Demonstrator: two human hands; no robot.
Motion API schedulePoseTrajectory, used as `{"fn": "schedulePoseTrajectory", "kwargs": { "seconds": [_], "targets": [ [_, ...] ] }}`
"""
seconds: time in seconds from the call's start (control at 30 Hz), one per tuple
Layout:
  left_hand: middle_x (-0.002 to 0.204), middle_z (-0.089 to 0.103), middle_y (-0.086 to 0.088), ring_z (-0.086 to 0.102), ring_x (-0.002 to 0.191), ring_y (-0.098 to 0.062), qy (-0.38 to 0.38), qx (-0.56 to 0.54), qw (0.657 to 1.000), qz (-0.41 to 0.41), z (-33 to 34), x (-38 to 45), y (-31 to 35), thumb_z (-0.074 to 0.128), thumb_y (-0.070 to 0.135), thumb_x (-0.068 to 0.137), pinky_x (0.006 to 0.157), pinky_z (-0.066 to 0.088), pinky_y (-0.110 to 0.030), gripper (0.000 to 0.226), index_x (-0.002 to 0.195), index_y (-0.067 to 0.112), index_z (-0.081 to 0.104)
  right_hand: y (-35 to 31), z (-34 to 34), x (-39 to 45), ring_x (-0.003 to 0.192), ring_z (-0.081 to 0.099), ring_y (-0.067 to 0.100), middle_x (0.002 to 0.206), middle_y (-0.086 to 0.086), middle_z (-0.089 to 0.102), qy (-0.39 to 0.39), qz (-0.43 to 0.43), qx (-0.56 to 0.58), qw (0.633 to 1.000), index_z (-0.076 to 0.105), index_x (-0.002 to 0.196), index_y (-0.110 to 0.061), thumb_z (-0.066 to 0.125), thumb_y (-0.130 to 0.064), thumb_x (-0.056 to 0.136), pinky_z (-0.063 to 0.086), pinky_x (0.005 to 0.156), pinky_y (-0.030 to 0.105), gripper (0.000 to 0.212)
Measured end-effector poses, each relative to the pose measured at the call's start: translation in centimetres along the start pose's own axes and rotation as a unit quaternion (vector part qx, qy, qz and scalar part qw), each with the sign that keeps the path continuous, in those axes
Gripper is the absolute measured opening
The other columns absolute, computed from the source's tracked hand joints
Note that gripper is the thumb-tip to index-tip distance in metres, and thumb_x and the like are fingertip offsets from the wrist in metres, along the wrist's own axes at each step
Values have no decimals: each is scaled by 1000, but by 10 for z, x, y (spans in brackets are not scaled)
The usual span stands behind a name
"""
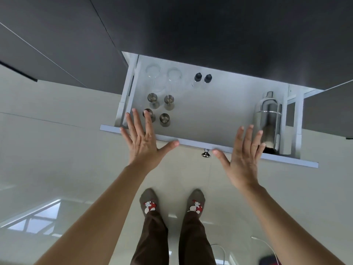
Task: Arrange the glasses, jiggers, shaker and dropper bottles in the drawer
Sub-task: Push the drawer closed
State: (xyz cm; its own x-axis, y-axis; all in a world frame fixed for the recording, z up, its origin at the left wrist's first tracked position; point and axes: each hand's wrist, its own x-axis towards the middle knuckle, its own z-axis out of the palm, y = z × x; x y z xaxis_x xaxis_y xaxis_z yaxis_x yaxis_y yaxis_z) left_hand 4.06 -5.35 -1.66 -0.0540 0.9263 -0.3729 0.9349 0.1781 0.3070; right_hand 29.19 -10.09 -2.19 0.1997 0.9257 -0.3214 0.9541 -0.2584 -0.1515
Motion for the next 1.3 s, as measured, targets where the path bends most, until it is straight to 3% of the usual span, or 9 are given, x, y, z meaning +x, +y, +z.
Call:
{"fn": "schedulePoseTrajectory", "kwargs": {
  "seconds": [0.1, 0.23, 0.47, 0.77, 1.03, 1.3],
  "targets": [
    [158, -24, -16, -26, 144, -33, 11, 6, 1000, 3, -3, 18, 8, 38, 87, 67, 115, -13, -56, 123, 151, 16, -16, -7, -1, 14, 146, -15, 37, 160, 19, -8, 26, 34, 30, 999, -2, 152, -7, 10, -86, 72, -10, 115, 50, 113],
    [157, -25, -18, -26, 144, -34, 22, -20, 999, -13, -7, 40, 23, 41, 85, 69, 116, -11, -56, 122, 151, 13, -16, -17, -5, 33, 146, -18, 37, 159, 21, -14, 64, 93, 108, 988, -7, 150, -2, 28, -81, 72, -9, 116, 52, 116],
    [157, -26, -19, -26, 145, -34, 58, -118, 985, -113, -7, 71, 57, 48, 81, 70, 116, -7, -56, 126, 150, 8, -16, -34, -14, 74, 145, -20, 36, 157, 23, -21, 105, 219, 243, 939, -14, 148, 1, 54, -78, 68, -5, 119, 52, 132],
    [159, -23, -15, -18, 148, -30, 73, -185, 955, -219, -26, 123, 89, 62, 77, 64, 119, 6, -53, 136, 149, 7, -17, -50, -36, 132, 147, -15, 36, 157, 22, -19, 115, 298, 322, 891, -16, 147, 3, 64, -74, 63, 0, 120, 45, 139],
    [160, -21, -7, -15, 149, -23, 45, -199, 953, -224, -42, 155, 101, 62, 72, 70, 118, 8, -52, 130, 149, 6, -18, -49, -53, 172, 149, -9, 32, 160, 18, -13, 95, 311, 310, 893, -12, 148, 3, 63, -71, 69, 9, 120, 44, 132],
    [160, -23, -4, -13, 150, -23, 8, -222, 959, -175, -50, 156, 87, 74, 63, 65, 120, 11, -53, 138, 148, 9, -22, -40, -54, 177, 149, -9, 28, 160, 12, -19, 77, 271, 374, 884, -18, 148, -2, 72, -43, 78, 11, 121, 40, 121]
  ]
}}
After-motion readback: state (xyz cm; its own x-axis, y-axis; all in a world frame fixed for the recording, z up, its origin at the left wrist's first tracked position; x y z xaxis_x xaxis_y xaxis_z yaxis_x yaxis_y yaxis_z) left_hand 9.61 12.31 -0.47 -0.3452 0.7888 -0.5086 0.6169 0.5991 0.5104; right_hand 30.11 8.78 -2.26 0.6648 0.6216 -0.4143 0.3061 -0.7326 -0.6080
